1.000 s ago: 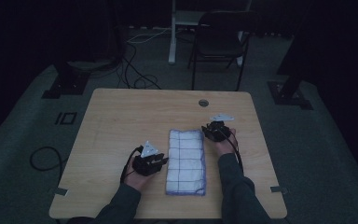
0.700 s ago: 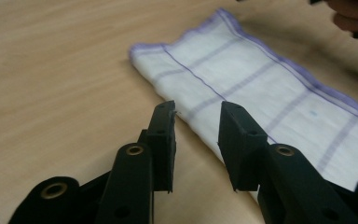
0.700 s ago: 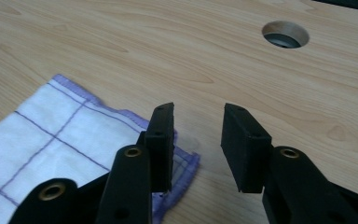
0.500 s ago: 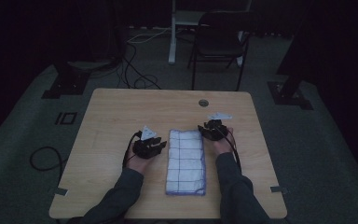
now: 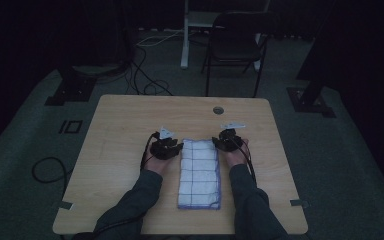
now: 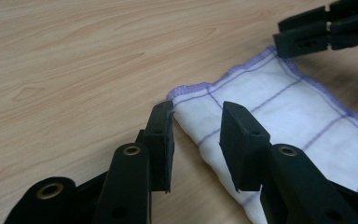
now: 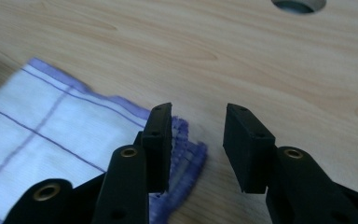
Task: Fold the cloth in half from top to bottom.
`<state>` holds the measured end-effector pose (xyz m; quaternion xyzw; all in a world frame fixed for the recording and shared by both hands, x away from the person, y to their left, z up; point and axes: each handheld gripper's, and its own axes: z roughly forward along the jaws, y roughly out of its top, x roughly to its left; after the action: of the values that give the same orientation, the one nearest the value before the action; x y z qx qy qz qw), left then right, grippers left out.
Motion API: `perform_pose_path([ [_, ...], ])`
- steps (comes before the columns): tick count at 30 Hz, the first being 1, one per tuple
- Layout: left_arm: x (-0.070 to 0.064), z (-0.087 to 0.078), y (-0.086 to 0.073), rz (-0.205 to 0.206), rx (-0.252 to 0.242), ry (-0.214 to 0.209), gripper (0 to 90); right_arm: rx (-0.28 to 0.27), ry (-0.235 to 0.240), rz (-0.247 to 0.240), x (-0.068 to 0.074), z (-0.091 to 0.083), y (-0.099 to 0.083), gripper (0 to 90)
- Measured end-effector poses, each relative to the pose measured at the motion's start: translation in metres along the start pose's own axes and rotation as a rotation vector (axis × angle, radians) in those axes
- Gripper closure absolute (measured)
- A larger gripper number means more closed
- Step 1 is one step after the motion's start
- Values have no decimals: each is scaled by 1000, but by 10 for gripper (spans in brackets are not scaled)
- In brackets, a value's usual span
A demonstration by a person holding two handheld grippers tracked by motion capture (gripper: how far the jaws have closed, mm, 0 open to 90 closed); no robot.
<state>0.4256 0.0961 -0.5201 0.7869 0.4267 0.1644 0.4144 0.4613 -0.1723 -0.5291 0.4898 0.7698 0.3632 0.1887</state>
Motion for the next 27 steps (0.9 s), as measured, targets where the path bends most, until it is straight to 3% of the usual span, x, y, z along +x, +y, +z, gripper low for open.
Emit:
perform_pose_path([
  [5,2,15,3,-19,26,4,654,29,9,20,-5,5,-5,612],
  [16,9,36,5,-61,83,20,623,25,47,21,1,4,-8,566],
  [22,9,39,5,-66,87,24,613,41,10,-19,7,5,-9,558],
  [27,11,40,4,-58,73,20,609,55,-7,-9,8,5,-8,557],
])
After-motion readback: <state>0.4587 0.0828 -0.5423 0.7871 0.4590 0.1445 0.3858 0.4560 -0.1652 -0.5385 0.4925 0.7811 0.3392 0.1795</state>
